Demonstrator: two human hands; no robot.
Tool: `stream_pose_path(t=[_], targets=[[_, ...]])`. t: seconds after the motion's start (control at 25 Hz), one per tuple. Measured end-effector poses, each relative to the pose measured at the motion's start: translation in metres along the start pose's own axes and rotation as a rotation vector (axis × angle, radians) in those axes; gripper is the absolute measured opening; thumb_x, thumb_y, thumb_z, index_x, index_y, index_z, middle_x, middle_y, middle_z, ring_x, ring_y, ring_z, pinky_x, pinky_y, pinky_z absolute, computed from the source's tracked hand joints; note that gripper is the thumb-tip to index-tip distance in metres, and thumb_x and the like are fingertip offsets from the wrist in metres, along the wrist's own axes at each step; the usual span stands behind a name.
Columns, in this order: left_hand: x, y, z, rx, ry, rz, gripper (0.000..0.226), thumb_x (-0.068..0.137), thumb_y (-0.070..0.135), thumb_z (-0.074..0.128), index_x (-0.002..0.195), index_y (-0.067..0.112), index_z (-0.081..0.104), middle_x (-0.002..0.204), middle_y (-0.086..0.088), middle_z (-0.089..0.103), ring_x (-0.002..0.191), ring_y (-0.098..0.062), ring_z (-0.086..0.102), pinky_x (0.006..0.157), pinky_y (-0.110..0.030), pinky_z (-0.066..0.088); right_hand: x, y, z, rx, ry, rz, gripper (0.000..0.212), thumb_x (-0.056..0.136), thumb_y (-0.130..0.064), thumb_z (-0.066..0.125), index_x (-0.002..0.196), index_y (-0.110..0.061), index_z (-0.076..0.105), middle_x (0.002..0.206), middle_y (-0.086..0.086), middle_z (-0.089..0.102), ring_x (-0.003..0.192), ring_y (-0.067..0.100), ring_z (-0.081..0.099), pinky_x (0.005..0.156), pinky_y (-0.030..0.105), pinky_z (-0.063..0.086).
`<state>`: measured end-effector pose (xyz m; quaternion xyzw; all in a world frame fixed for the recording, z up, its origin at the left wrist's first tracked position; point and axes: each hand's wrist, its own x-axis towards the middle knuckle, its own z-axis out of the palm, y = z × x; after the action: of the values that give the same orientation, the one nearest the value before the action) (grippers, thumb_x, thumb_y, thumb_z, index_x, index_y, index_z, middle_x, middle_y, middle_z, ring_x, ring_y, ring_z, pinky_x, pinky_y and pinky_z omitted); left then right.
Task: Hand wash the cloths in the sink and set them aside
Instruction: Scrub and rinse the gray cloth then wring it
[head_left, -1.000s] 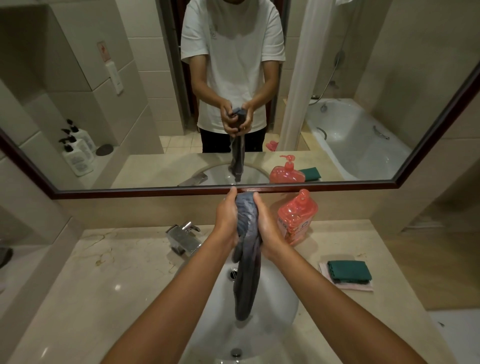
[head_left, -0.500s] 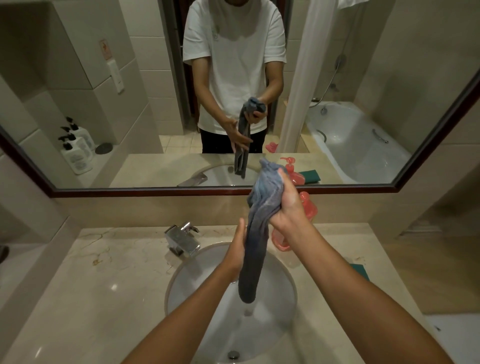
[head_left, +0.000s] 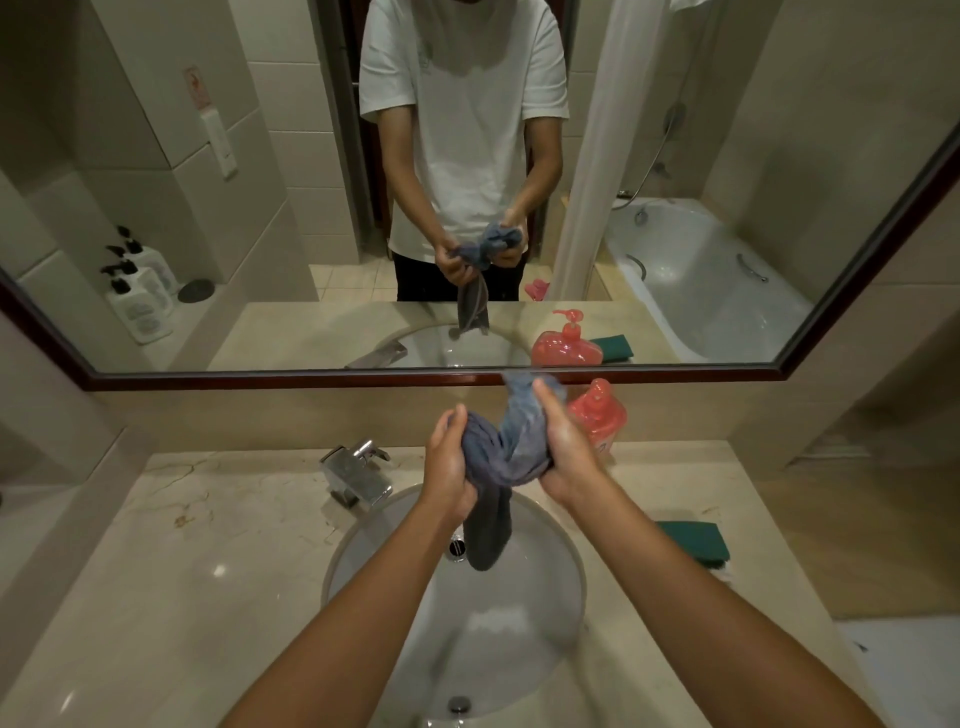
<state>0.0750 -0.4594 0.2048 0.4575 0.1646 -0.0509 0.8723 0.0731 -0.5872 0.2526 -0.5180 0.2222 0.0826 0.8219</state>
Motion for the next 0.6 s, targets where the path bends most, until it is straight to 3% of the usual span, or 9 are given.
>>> stream_pose_path(t=[0.12,0.2,0.36,0.48,0.6], targets=[[0.000,0.005,0.019,0.093,0.099,-0.022,0.034,0.102,0.041,0.055,0.111,0.010,0.065,0.093,-0.014,0.077,0.092,-0.029,0.075,0.081,-0.041,0.059,-0.003,0.025,0.015,-0.252,0.116,-0.143,0.035,0.091,-0.044,0.069,0.101,-0.011,0.071,0.089,0.008,0.077,0.080,0.018,0.076,0.073,0.027,0.059],[-0.002,0.007,0.025,0.143,0.113,0.008,0.042,0.104,0.044,0.049,0.102,0.007,0.069,0.087,-0.015,0.075,0.088,-0.031,0.074,0.083,-0.042,0.059,0.000,0.035,0.024,-0.368,0.202,-0.245,0.033,0.089,-0.046,0.069,0.091,-0.012,0.072,0.074,0.001,0.075,0.064,0.009,0.072,0.055,0.015,0.050],[-0.016,0.008,0.036,0.328,0.166,0.106,0.046,0.106,0.041,0.042,0.079,0.012,0.065,0.069,-0.004,0.068,0.066,-0.019,0.069,0.063,-0.031,0.055,0.007,0.035,0.029,-0.403,0.343,-0.261,0.035,0.089,-0.048,0.067,0.090,-0.013,0.070,0.078,0.002,0.073,0.071,0.017,0.072,0.063,0.026,0.055],[-0.021,0.011,0.036,0.423,0.202,0.169,0.043,0.106,0.034,0.043,0.068,0.017,0.056,0.057,0.002,0.057,0.054,-0.015,0.057,0.051,-0.024,0.045,0.005,0.037,0.032,-0.391,0.340,-0.267,0.033,0.092,-0.045,0.066,0.092,-0.012,0.069,0.077,0.002,0.073,0.067,0.013,0.072,0.058,0.023,0.053],[-0.008,0.029,0.028,0.433,0.268,0.096,0.036,0.105,0.031,0.046,0.072,0.016,0.050,0.064,-0.004,0.047,0.064,-0.019,0.048,0.060,-0.031,0.042,-0.012,0.055,0.035,-0.321,0.280,-0.276,0.024,0.092,-0.040,0.068,0.085,-0.018,0.065,0.064,-0.004,0.071,0.054,0.002,0.068,0.047,0.013,0.047]])
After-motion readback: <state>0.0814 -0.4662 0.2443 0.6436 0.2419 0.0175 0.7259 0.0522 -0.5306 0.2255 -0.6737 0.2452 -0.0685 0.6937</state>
